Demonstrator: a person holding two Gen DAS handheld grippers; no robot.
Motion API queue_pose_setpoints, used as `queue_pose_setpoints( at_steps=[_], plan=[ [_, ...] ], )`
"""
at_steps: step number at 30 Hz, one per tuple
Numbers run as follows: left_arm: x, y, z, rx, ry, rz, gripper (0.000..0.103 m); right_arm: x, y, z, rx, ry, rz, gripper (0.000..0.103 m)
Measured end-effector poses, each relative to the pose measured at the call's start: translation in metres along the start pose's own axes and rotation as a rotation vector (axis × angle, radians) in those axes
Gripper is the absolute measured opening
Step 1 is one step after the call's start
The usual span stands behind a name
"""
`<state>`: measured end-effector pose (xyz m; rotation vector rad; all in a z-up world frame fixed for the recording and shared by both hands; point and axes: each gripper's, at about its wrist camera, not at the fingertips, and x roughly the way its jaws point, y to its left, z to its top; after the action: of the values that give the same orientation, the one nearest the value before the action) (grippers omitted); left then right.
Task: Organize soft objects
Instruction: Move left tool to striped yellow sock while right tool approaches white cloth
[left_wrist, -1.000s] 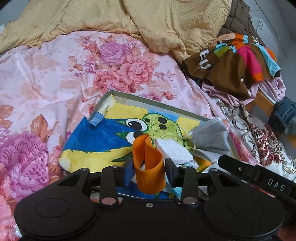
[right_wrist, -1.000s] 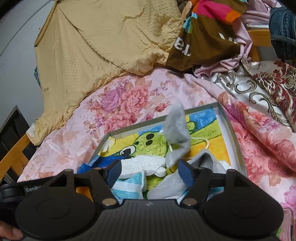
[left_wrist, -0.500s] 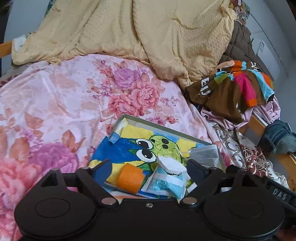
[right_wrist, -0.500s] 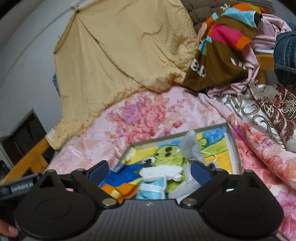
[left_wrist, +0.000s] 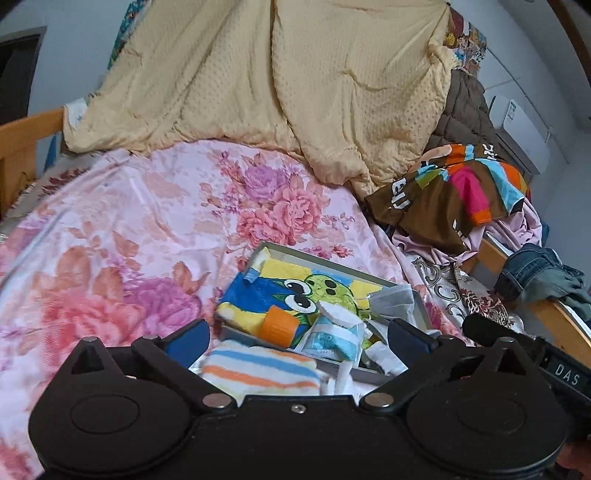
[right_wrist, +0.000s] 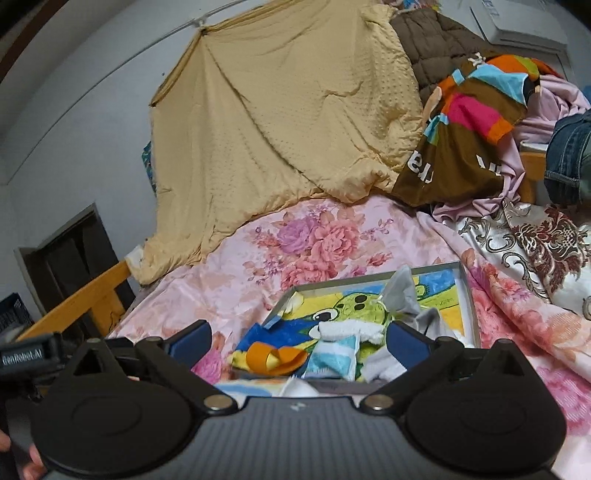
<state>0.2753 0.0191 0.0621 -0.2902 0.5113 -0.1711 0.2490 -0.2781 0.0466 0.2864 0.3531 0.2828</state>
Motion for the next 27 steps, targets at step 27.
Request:
queue_pose_setpoints(
  at_steps=[27],
  plan=[
    [-0.062,0.069,-0.084,0.055,0.111,0.036,0.102,-0.078,0.047,-0.106,-0.062,0.103,-0.104,0.103]
  ],
)
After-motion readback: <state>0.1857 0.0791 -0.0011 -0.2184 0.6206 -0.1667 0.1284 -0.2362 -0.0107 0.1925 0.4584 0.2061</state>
